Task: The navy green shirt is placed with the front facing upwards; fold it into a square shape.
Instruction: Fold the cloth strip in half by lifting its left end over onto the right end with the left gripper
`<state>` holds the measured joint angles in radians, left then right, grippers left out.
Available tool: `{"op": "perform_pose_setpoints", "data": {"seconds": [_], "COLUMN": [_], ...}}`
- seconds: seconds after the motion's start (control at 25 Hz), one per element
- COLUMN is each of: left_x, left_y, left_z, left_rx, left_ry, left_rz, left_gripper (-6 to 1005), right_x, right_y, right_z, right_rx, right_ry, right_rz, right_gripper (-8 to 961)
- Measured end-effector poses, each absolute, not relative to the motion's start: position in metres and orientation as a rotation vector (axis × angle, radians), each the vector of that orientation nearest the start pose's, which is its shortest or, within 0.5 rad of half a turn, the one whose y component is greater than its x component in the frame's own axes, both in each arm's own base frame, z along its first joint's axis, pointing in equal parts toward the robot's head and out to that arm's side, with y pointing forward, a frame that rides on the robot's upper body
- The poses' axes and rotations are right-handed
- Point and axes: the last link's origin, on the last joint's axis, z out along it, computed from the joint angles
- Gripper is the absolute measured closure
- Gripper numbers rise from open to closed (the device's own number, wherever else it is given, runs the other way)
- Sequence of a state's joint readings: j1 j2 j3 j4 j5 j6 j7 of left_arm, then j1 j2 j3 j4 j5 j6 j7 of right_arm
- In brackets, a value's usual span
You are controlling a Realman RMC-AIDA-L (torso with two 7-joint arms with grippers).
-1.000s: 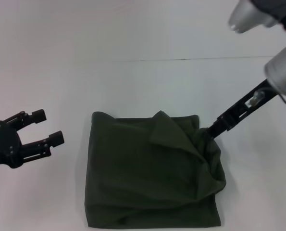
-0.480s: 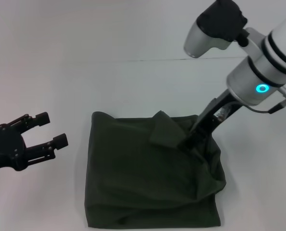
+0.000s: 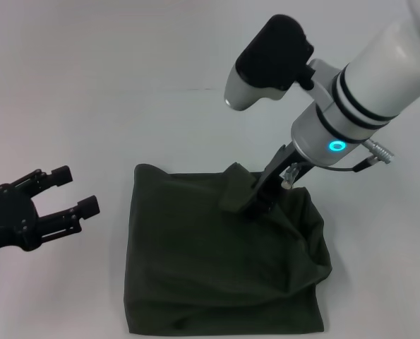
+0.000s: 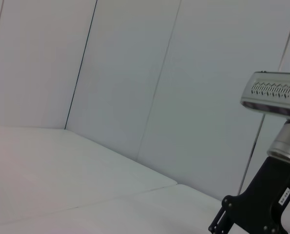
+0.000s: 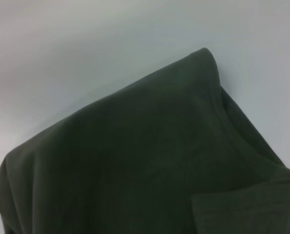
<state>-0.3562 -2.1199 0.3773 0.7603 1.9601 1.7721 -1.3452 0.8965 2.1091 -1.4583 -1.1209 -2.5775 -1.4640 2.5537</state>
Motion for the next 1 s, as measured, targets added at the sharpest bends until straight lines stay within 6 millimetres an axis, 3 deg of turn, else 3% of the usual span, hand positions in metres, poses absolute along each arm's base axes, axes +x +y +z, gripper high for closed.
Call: {"op": "perform_pose_setpoints", "data": {"seconds": [1.0], "left_x": [-0.302], "left_y": [0.274], "left_z": [0.042], "left_rx": [-2.429], "left_ry": [-0.709], "left_rz": [-0.982], "left_gripper": [79], "right_x": [0.102], "right_y": [0.383], "right_z": [-0.077], "right_rx": [-2.692], "right_ry": [0.5], "right_rz": [-0.568], "right_gripper": [339]}}
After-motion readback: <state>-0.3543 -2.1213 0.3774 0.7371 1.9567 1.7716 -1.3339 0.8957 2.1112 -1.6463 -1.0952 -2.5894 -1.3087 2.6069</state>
